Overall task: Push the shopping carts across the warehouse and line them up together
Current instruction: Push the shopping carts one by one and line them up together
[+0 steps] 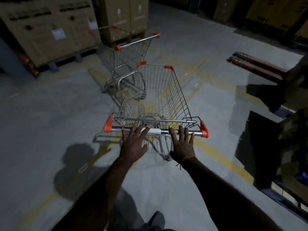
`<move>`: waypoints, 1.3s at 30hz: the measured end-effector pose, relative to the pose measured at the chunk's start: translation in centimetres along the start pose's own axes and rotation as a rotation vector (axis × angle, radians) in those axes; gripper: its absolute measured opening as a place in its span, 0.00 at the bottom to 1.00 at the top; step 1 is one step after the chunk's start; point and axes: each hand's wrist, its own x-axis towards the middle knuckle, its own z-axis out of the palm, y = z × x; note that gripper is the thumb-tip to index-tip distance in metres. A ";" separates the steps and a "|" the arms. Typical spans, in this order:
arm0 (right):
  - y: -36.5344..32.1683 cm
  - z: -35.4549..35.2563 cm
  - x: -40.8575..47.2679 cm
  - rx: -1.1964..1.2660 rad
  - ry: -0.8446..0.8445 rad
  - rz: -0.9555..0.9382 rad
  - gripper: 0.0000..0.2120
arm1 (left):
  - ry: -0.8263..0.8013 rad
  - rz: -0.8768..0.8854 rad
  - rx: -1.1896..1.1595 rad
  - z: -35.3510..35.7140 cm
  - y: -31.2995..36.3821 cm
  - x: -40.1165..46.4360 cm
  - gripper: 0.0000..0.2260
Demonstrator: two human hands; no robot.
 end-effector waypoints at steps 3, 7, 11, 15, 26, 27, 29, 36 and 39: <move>-0.9 0.4 -2.4 -0.017 0.004 -0.052 0.55 | 0.004 -0.054 0.019 -0.6 0.3 -3.7 0.35; -2.7 0.8 -5.5 -0.033 -0.009 -0.124 0.54 | 0.006 -0.115 0.046 -1.4 -0.1 -8.6 0.34; -5.2 0.8 -8.8 -0.030 -0.030 -0.190 0.54 | -0.019 -0.168 0.078 -2.7 -1.1 -13.4 0.34; -7.6 1.0 -11.7 -0.055 -0.051 -0.255 0.55 | 0.032 -0.213 0.080 -3.8 -1.9 -18.2 0.34; -11.9 1.2 -16.0 -0.118 -0.053 -0.474 0.57 | 0.122 -0.383 0.117 -5.9 -2.2 -27.9 0.31; -12.3 1.2 -16.1 -0.126 -0.045 -0.499 0.56 | 0.142 -0.393 0.125 -6.1 -2.2 -28.6 0.31; -13.2 1.4 -16.4 -0.110 -0.034 -0.551 0.57 | 0.164 -0.426 0.148 -6.2 -2.3 -29.9 0.29; -15.4 1.2 -16.6 -0.073 -0.015 -0.778 0.53 | 0.195 -0.695 0.111 -7.0 -1.5 -32.8 0.28; -16.1 1.2 -16.0 -0.077 -0.047 -0.881 0.54 | 0.218 -0.790 0.119 -7.2 -0.9 -33.9 0.28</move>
